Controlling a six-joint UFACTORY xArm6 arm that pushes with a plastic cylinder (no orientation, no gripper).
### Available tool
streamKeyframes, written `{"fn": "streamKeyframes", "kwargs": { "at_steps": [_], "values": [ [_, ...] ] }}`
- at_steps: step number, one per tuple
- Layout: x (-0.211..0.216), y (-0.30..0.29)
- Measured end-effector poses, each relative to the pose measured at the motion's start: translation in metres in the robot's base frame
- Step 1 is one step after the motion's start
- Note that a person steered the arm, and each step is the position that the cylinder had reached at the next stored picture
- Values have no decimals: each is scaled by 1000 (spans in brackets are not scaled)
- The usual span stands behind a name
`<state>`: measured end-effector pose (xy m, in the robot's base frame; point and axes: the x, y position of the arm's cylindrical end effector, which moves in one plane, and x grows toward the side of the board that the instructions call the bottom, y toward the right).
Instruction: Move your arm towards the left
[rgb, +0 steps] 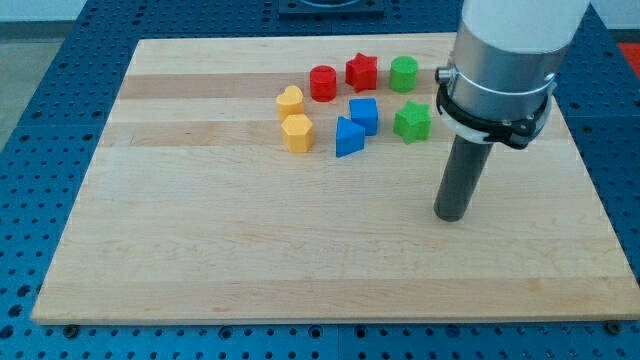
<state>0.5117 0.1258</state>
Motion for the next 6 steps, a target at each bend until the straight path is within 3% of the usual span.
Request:
{"fn": "streamKeyframes", "kwargs": {
  "at_steps": [4,6],
  "values": [
    [0,0],
    [1,-52]
  ]
}}
